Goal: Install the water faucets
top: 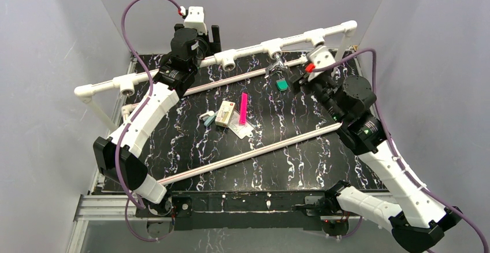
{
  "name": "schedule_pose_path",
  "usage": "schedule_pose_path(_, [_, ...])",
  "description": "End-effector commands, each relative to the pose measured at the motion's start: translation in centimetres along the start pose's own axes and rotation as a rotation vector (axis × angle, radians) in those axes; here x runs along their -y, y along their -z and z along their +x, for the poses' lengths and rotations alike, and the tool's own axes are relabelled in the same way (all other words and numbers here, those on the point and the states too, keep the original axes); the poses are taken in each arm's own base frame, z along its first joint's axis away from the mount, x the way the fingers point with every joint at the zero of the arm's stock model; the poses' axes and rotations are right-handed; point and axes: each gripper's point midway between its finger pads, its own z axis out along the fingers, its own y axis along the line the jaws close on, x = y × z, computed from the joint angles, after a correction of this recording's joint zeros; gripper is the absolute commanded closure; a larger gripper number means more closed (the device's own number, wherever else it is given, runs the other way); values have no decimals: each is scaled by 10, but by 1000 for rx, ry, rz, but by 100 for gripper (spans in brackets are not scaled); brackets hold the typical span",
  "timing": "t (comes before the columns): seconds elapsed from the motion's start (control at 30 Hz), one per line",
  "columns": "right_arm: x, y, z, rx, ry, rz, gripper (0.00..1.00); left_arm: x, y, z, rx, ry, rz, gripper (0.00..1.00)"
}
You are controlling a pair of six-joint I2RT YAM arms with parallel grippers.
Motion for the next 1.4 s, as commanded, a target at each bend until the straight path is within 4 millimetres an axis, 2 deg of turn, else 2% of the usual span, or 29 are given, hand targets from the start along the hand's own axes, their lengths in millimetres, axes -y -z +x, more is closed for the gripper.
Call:
schedule_pose_path(0.0, [-6, 8, -14, 31, 367, -136, 22, 9, 3, 69, -213, -68, 35, 21])
schedule_pose_path(0.3, [-4, 1, 5, -22, 778, -217, 23, 9, 2, 71, -217, -70, 36, 21])
schedule_pose_path(0.53, [6, -13, 10, -21, 1014, -155, 25, 9, 1, 71, -217, -72, 35, 21])
schedule_pose_path(0.7, [2, -24, 16, -9, 1182, -128, 25, 9, 1, 71, -218, -74, 35, 21])
schedule_pose_path(1.0, [-3, -51, 10, 8, 1356, -72, 26, 9, 1, 71, -218, -76, 32, 21])
schedule_pose_path(1.37, [-6, -70, 29, -44, 1405, -74, 36, 9, 0, 72, -220, -79, 33, 21])
